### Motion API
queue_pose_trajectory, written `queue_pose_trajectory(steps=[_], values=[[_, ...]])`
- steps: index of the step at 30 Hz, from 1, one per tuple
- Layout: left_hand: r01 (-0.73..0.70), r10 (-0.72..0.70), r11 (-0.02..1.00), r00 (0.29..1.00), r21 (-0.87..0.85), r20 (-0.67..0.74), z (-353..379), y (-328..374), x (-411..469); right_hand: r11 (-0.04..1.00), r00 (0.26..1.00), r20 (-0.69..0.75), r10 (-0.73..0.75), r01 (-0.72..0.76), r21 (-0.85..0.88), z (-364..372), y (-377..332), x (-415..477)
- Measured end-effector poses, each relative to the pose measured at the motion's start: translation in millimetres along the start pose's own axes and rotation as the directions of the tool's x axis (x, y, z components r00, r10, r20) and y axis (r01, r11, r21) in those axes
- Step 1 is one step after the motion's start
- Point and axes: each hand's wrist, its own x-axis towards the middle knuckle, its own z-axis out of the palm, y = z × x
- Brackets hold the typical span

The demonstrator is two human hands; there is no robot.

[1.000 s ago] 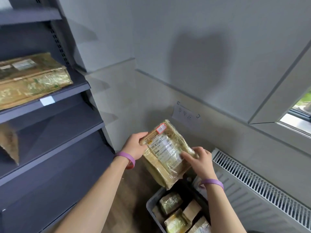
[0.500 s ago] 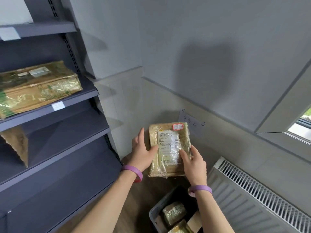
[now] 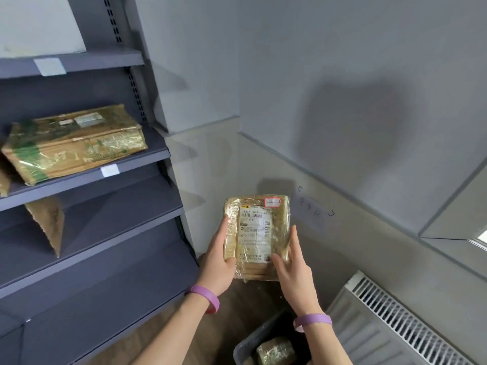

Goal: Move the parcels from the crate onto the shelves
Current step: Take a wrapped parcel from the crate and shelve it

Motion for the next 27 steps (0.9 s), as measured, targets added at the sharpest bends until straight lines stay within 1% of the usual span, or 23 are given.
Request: queue_pose_trajectory(steps=[2,6,9,11,13,16,23,27], values=[[0.037,-0.036,0.999,0.998,0.008,-0.056,-7,-2,-8,0.998,0.998,0.032,-0.050,0.051,-0.026,6,-1,3],[0.136,-0.129,0.990,0.974,0.024,-0.189,-32,-14,-33,0.992,0.976,0.183,-0.118,0.125,-0.026,35,-2,6],[0.219,-0.212,0.976,0.942,-0.002,-0.260,-57,-25,-57,0.984,0.937,0.303,-0.172,0.175,0.019,68,-7,0],[0.250,-0.249,0.968,0.918,-0.038,-0.308,-75,-33,-71,0.978,0.902,0.379,-0.205,0.202,0.046,89,-11,-6],[0.262,-0.270,0.962,0.886,-0.072,-0.376,-96,-41,-86,0.972,0.865,0.445,-0.230,0.226,0.065,110,-23,-15],[0.262,-0.280,0.960,0.851,-0.104,-0.444,-120,-49,-105,0.966,0.824,0.507,-0.252,0.249,0.074,134,-42,-25],[0.255,-0.312,0.950,0.775,-0.180,-0.549,-187,-73,-172,0.945,0.726,0.617,-0.303,0.314,0.095,205,-82,-77],[0.251,-0.348,0.937,0.691,-0.241,-0.633,-237,-96,-223,0.934,0.675,0.662,-0.325,0.340,0.111,259,-103,-125]])
